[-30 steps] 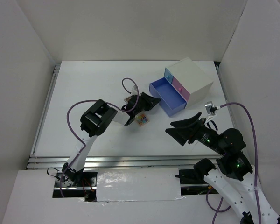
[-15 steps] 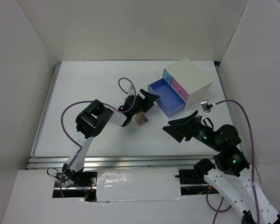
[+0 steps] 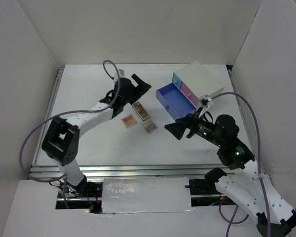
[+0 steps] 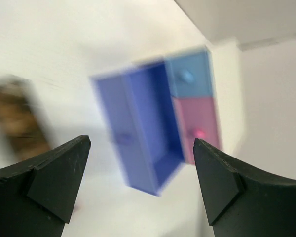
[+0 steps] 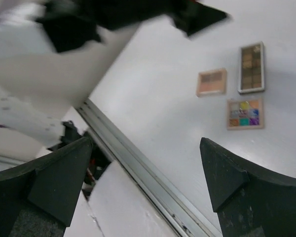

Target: Organize the makeup

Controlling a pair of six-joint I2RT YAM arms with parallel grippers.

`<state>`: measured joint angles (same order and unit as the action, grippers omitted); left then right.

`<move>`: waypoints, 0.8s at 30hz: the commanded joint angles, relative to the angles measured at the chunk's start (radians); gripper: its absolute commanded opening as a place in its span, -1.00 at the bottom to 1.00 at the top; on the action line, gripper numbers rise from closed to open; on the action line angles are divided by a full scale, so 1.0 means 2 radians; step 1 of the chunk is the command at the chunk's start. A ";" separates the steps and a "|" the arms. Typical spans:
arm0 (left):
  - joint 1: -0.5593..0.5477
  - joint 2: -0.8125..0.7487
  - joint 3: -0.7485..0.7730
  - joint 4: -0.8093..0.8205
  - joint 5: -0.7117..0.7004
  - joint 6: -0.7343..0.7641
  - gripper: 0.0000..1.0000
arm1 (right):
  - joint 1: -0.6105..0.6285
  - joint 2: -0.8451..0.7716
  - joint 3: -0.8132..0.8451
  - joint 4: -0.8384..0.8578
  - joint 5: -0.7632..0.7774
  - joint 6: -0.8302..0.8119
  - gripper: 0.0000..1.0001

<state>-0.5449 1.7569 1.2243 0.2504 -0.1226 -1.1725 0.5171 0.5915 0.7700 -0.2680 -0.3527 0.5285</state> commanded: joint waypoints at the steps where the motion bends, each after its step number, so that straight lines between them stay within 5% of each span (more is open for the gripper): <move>1: 0.051 -0.111 0.020 -0.292 -0.106 0.087 0.99 | 0.003 0.094 0.027 -0.022 0.029 -0.054 0.97; 4: 0.071 -0.200 0.012 -0.410 -0.144 0.138 0.99 | 0.020 0.242 0.097 -0.064 0.062 -0.079 0.99; 5: 0.070 -0.222 -0.009 -0.419 -0.138 0.157 0.99 | 0.024 0.324 0.116 -0.071 0.074 -0.093 1.00; 11: 0.072 -0.371 -0.098 -0.479 -0.057 0.247 0.99 | 0.045 0.522 0.245 -0.107 0.172 -0.168 1.00; 16: 0.056 -0.467 -0.130 -0.500 -0.035 0.302 0.99 | 0.055 0.598 0.295 -0.141 0.217 -0.175 1.00; 18: 0.048 -0.496 -0.144 -0.471 0.027 0.332 0.99 | 0.067 0.624 0.295 -0.141 0.214 -0.175 1.00; 24: 0.075 -0.474 -0.150 -0.456 0.057 0.345 0.99 | 0.090 0.670 0.288 -0.124 0.198 -0.163 0.99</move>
<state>-0.4274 0.7689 0.9180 -0.6994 -0.0921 -0.5472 0.6724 1.9049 1.3193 -0.5125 0.0448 0.2100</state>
